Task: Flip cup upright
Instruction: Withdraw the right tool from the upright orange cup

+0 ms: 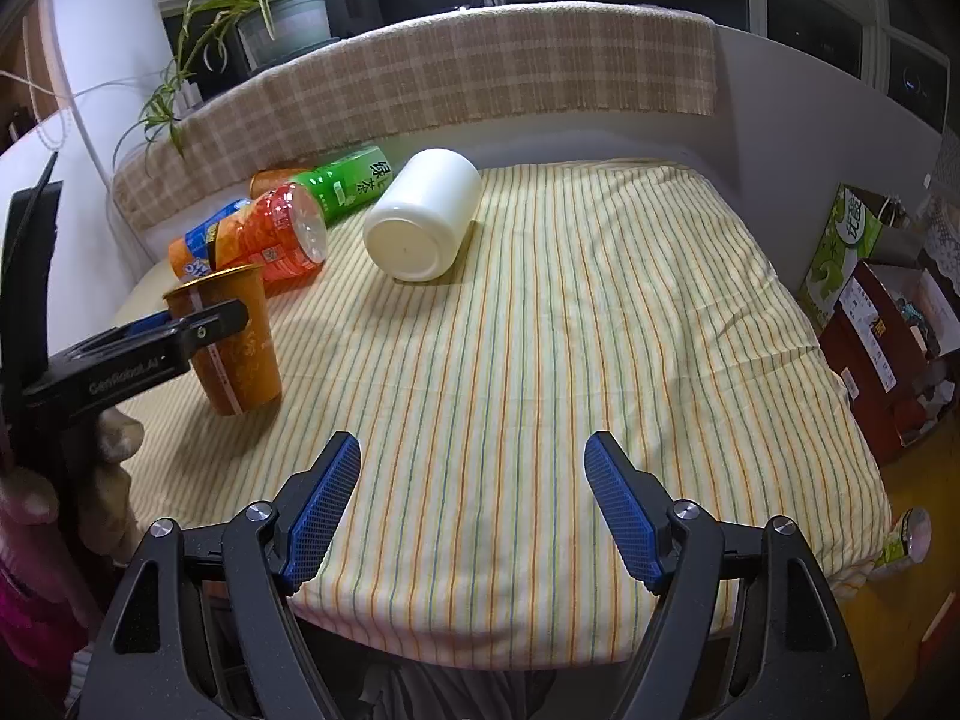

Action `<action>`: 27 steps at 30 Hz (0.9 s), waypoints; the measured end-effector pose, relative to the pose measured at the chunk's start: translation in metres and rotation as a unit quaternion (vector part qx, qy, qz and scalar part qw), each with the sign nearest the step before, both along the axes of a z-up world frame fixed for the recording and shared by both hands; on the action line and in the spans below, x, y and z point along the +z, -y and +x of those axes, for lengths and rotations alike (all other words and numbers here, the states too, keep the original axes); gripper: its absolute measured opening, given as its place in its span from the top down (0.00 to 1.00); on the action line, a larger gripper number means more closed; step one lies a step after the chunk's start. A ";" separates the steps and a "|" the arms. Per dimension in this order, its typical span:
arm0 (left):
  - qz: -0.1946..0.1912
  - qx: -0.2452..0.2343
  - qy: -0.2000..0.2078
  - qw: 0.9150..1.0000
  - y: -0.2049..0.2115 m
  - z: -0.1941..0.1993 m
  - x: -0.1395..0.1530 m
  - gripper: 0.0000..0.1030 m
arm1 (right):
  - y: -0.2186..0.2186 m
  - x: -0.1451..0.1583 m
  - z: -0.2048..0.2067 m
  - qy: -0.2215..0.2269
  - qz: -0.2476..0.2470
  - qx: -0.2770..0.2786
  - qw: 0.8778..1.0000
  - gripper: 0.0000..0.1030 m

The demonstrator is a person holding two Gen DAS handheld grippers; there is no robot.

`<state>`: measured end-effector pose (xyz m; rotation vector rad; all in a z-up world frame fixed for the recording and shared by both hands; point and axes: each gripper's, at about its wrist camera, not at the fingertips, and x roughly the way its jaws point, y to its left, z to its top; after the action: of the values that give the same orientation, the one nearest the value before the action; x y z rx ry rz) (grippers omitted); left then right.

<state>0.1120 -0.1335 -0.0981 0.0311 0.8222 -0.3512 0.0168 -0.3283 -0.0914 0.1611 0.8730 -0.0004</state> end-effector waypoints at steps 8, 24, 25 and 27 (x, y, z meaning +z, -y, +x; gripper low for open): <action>-0.002 -0.014 0.000 1.000 -0.005 -0.012 0.000 0.35 | -0.005 -0.001 0.001 -0.001 -0.001 0.006 1.000 0.25; -0.003 -0.036 -0.019 0.999 -0.009 -0.032 -0.009 0.35 | -0.011 0.001 -0.001 0.001 -0.004 0.012 1.000 0.25; -0.003 -0.037 -0.019 0.999 -0.009 -0.033 -0.009 0.35 | -0.012 0.001 -0.001 0.001 -0.004 0.012 1.000 0.25; -0.002 -0.039 -0.019 0.999 -0.010 -0.034 -0.009 0.35 | -0.012 0.002 -0.001 0.002 -0.004 0.013 1.000 0.25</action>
<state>0.0780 -0.1236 -0.1068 0.0528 0.8585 -0.4277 0.0156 -0.3167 -0.0896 0.1417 0.8707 0.0194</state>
